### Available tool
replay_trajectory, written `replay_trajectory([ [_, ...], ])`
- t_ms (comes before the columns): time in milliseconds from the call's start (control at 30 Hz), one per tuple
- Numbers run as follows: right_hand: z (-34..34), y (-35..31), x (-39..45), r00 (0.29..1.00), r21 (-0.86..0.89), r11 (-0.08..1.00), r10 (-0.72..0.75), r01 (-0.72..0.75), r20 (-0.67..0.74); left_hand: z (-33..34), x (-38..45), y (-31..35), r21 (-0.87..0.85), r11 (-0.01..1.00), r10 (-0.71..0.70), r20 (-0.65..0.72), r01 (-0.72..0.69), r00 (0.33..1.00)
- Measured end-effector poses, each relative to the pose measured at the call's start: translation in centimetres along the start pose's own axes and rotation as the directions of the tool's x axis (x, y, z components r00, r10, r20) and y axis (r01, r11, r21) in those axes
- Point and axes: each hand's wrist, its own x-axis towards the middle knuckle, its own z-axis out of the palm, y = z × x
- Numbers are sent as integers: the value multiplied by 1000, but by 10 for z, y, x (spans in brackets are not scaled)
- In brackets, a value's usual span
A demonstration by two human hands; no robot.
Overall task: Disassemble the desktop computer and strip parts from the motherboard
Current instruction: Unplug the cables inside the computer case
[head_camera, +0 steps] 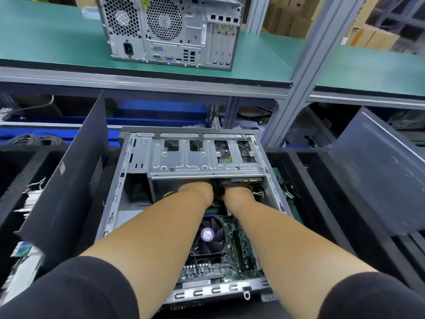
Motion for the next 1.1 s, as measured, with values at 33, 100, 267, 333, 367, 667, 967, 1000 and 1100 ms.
replay_trajectory([
  [33, 1, 0, -1, 1000, 21, 1000, 8, -8, -21, 4, 1, -1, -23, 1000, 0, -70, -2, 998],
  [100, 0, 0, -3, 998, 49, 999, 20, -18, -59, 11, 2, 0, -27, 1000, 10, -212, -16, 977],
  [267, 1, 0, -2, 979, 102, 995, 20, 0, -201, 15, 7, 3, -72, 997, -40, -347, 16, 937],
  [333, 3, -1, -3, 978, 80, 996, -11, 28, -207, 14, 8, 4, -53, 998, -45, -381, 27, 923],
  [367, 4, -1, -4, 979, 82, 996, -22, 39, -202, 14, 7, 4, -44, 998, -56, -363, 43, 930],
  [667, 2, -3, -10, 981, 60, 996, -59, 72, -185, 6, 8, 3, -106, 986, -152, -227, 131, 962],
  [967, -1, -3, -10, 991, 151, 989, 31, -11, -127, 6, 7, 4, -120, 988, -118, -205, 95, 972],
  [1000, -1, -4, -11, 990, 166, 986, 31, -8, -136, 5, 5, 4, -116, 989, -109, -202, 87, 973],
  [1100, 1, -8, -10, 996, 181, 983, 8, 10, -94, -2, -3, 2, -75, 995, -73, -134, 63, 988],
])
